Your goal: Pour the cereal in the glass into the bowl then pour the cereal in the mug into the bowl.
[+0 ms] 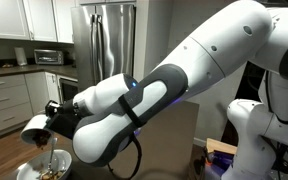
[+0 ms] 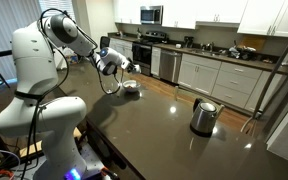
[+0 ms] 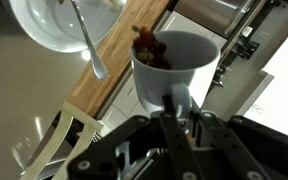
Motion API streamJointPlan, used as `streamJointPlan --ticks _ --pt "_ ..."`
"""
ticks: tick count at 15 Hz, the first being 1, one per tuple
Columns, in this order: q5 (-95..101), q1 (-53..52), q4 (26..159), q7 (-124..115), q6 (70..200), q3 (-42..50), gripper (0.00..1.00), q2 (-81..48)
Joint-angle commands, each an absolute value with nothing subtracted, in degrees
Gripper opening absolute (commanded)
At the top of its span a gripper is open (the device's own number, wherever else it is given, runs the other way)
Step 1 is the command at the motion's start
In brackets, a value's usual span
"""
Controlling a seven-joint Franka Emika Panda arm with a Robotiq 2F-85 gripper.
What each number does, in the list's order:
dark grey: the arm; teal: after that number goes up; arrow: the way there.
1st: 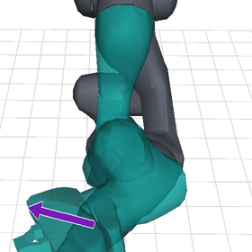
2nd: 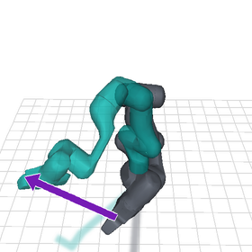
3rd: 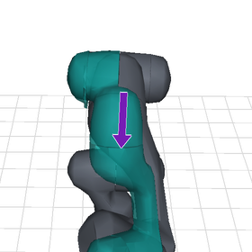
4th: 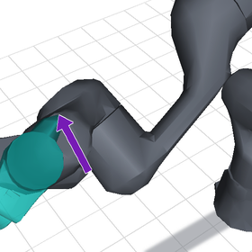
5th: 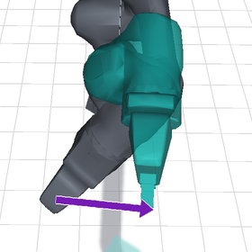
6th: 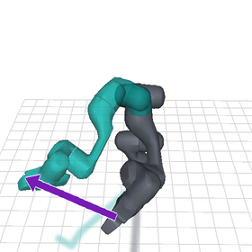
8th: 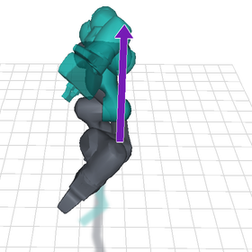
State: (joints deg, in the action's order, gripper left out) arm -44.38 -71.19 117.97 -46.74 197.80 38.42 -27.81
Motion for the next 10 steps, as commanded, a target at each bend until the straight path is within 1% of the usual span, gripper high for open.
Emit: streamJointPlan --ticks 1,8,9,10 --pt "-44.66 -71.66 119.97 -47.01 198.01 38.66 0.08 -27.69" --pt "-44.55 -71.23 123.23 -47.06 197.94 37.39 0.08 -27.87" --pt "-44.38 -71.29 123.01 -46.79 197.79 37.51 0.16 -28.6" --pt "-44.38 -71.29 123.19 -46.8 197.79 37.46 0.16 -28.6"
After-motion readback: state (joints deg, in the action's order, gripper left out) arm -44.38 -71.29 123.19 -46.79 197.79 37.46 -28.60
